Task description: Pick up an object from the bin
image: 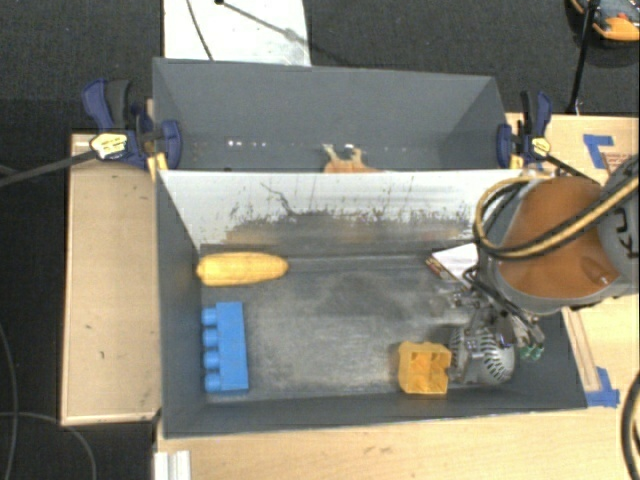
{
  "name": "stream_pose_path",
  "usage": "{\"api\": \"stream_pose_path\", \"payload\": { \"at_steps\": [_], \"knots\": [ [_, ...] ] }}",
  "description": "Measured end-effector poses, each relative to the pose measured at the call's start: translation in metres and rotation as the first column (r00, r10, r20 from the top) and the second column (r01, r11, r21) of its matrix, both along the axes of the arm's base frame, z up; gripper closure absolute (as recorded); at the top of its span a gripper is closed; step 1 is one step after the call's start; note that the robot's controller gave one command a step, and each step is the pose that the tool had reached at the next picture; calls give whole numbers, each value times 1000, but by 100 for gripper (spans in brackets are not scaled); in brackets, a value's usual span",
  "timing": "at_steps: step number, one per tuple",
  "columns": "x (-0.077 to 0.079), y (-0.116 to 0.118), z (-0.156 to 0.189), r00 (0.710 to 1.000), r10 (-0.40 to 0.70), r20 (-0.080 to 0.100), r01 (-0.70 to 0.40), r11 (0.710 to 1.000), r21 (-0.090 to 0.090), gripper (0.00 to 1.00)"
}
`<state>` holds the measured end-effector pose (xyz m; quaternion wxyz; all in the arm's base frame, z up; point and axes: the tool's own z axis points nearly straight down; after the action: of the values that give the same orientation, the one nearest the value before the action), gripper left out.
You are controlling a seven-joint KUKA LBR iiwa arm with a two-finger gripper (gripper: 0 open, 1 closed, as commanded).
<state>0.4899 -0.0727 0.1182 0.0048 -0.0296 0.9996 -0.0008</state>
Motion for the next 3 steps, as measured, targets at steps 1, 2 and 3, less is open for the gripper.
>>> {"api": "stream_pose_path", "payload": {
  "at_steps": [1,2,3],
  "knots": [
    [-9,-7,-47,999,-32,-6,32,999,2,100],
    [-9,-7,-47,1000,-31,-6,31,1000,1,100],
    [-7,4,62,999,-42,-7,42,999,1,100]
  ]
}}
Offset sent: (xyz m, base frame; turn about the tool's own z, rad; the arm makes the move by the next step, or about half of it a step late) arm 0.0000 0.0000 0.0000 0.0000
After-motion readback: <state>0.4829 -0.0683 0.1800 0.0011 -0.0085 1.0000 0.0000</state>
